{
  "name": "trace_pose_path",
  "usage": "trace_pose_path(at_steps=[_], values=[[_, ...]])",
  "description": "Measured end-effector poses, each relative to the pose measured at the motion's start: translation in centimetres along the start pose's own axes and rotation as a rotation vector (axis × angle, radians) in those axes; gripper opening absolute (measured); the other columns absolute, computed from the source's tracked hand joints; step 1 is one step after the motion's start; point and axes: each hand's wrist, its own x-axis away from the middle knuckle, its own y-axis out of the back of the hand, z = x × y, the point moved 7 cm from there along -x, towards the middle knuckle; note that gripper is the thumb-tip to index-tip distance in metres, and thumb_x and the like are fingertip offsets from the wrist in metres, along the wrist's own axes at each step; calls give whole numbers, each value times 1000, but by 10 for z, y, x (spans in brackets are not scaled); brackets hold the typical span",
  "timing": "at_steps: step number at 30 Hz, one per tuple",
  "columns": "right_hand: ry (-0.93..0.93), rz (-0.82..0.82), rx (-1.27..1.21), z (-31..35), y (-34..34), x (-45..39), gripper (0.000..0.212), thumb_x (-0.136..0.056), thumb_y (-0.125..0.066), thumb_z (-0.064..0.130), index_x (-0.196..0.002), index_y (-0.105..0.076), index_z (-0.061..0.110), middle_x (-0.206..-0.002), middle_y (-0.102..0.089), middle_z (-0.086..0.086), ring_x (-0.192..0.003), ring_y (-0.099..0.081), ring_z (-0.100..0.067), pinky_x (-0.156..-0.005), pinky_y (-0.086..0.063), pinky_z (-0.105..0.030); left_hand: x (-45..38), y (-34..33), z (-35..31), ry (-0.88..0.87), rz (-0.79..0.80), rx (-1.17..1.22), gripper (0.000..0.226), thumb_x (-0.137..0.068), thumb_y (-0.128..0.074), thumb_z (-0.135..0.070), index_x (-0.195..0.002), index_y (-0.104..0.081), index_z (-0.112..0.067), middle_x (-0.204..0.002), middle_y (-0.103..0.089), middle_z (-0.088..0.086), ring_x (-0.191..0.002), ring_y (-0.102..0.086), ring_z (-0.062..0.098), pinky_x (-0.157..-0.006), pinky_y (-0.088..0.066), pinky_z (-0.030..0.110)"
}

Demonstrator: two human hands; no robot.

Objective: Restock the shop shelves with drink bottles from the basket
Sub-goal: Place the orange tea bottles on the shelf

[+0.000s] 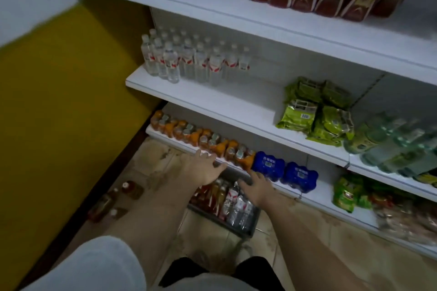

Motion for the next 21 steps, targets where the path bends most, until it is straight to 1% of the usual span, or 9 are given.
trace_pose_path(at_steps=[3,6,9,10,12,14,16,18,21], values=[[-2,68,-4,-14,-28,-20,74,-95,-32,68,-156,-22,29,-163,-22,-6,-146,-26,-34,-117,-24,-53,-1,-17,-5,-29,55,19,58,-106,-28,-52,-155,-31,-23,-164,-23,9,-151,-16,30,-122,-8,44],[-28,165,-53,-26,-51,-43,75,-95,-33,67,-157,-21,26,-164,-20,-8,-147,-24,-35,-118,-24,-51,-17,-40,3,27,110,56,56,-105,-29,-54,-153,-34,-25,-164,-21,9,-151,-15,32,-123,-10,49],[-59,245,-123,-37,-81,-72,101,-77,-20,91,-154,-29,27,-163,-21,-8,-147,-21,-35,-116,-24,-51,-42,-68,16,77,198,47,55,-105,-31,-51,-154,-33,-26,-162,-27,8,-149,-20,33,-121,-14,52],[-90,276,-168,-40,-90,-77,98,-78,-23,89,-153,-30,27,-163,-22,-8,-147,-21,-35,-116,-25,-51,-49,-79,17,89,252,57,55,-105,-30,-51,-154,-32,-27,-163,-25,7,-150,-19,33,-121,-14,51],[-133,288,-268,-44,-100,-76,76,-92,-40,68,-153,-30,23,-160,-28,-9,-146,-25,-34,-116,-25,-47,-58,-101,17,71,357,48,55,-105,-28,-52,-155,-27,-30,-166,-17,6,-151,-13,32,-122,-14,49],[-179,276,-358,-56,-118,-85,68,-94,-47,60,-151,-35,24,-156,-34,-9,-142,-32,-33,-115,-29,-45,-78,-126,15,89,418,59,60,-104,-28,-56,-157,-24,-29,-166,-15,5,-152,-11,30,-122,-14,46],[-211,285,-393,-68,-146,-97,71,-91,-45,63,-152,-31,31,-158,-31,-6,-141,-34,-34,-113,-33,-48,-104,-151,17,136,393,104,66,-100,-28,-64,-156,-27,-30,-165,-21,2,-152,-14,27,-123,-15,46],[-266,320,-429,-76,-174,-114,75,-90,-44,64,-155,-25,32,-160,-26,-4,-141,-32,-35,-112,-34,-49,-134,-176,18,120,369,95,67,-96,-23,-67,-151,-35,-32,-161,-30,1,-149,-22,26,-120,-20,51],[-351,285,-526,-86,-223,-163,88,-75,-42,73,-152,-28,35,-154,-35,-5,-134,-42,-36,-108,-40,-52,-188,-230,33,17,372,12,70,-86,-12,-61,-144,-39,-32,-153,-38,2,-141,-31,30,-115,-30,52]])
